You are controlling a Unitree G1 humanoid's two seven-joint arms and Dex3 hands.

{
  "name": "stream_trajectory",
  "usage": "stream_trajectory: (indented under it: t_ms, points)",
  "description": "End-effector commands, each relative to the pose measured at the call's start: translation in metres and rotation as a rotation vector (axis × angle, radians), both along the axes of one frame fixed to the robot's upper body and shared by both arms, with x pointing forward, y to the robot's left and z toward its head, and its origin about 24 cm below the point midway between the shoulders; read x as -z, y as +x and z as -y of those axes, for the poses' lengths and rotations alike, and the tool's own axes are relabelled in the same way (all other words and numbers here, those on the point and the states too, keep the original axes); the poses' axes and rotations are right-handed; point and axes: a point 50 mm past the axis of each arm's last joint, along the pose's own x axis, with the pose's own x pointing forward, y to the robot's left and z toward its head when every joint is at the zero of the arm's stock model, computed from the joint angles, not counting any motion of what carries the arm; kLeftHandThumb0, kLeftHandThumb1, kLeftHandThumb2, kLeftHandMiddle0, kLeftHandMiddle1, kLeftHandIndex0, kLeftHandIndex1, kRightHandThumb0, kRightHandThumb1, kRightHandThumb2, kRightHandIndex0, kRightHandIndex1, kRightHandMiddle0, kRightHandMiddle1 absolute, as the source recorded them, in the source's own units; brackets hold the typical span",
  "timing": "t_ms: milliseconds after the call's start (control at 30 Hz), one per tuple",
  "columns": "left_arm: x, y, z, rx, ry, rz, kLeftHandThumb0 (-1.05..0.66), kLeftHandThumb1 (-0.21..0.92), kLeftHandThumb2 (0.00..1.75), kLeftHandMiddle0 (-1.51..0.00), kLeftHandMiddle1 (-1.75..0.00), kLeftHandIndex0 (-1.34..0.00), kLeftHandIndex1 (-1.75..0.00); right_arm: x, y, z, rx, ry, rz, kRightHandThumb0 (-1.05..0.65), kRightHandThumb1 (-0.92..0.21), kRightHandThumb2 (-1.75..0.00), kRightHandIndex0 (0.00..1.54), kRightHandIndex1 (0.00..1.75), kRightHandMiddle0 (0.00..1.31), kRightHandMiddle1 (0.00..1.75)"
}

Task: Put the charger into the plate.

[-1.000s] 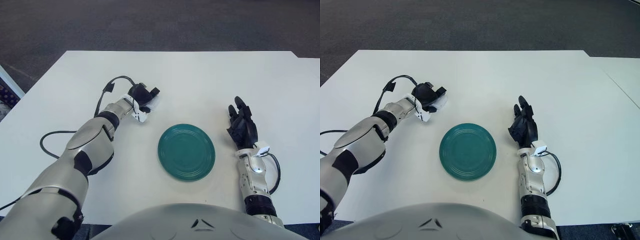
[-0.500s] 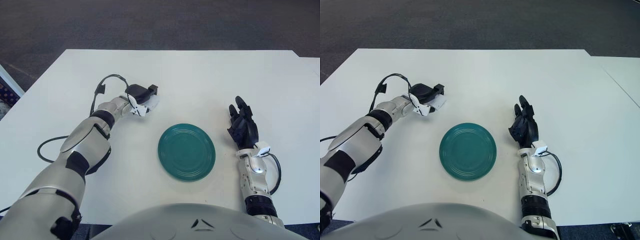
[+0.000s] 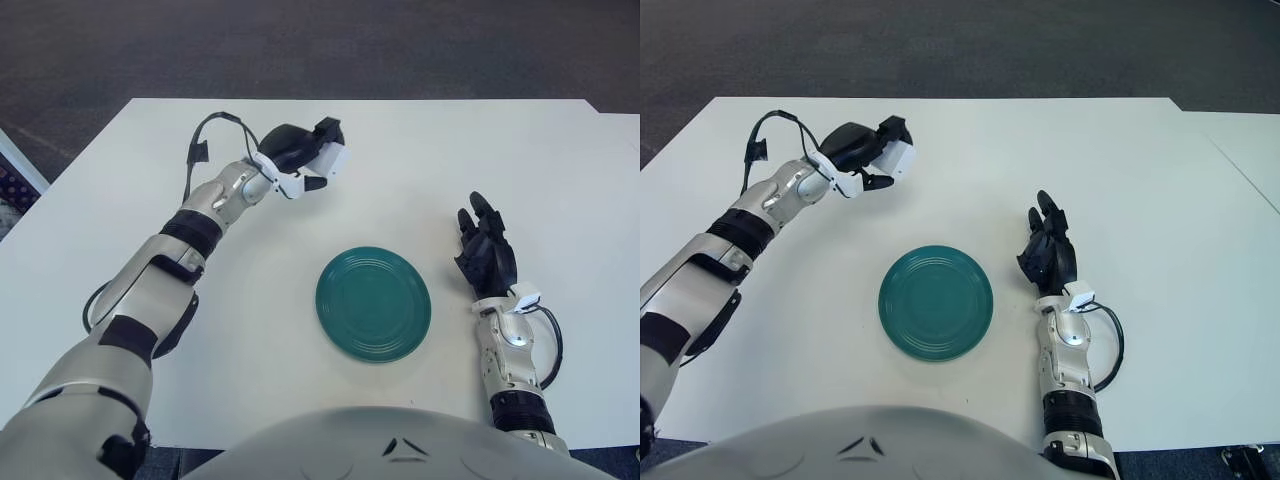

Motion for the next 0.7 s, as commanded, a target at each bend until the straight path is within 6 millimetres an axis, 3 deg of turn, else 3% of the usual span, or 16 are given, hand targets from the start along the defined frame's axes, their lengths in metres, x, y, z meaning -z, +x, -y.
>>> stream_trajectory:
  t_ms: [0,367,667]
  points:
    - [-0.013,-0.03,0.001,0.063,-0.014,0.015,-0.44,0.39,1.22,-1.07,-1.75,-0.54,-1.75,0.025,-0.016,0.003,0.031,0.013,-0.147,-0.96,-0.92,-1.01,0.12,0.0,0.0,0.32]
    - [-0.007,-0.062,0.025,0.17,0.023,0.006,-0.47,0.3,1.34,-1.08,-1.75,-0.62,-1.75,0.026,-0.018,-0.002,0.027,0.035,-0.15,-0.95,-0.92,-1.02,0.13,0.01,0.0,0.33]
    - [0.009,-0.09,0.045,0.288,0.087,-0.068,-0.48,0.27,1.37,-1.06,-1.75,-0.64,-1.75,0.025,-0.02,-0.004,0.028,0.024,-0.156,-0.93,-0.92,-1.03,0.15,0.01,0.0,0.35]
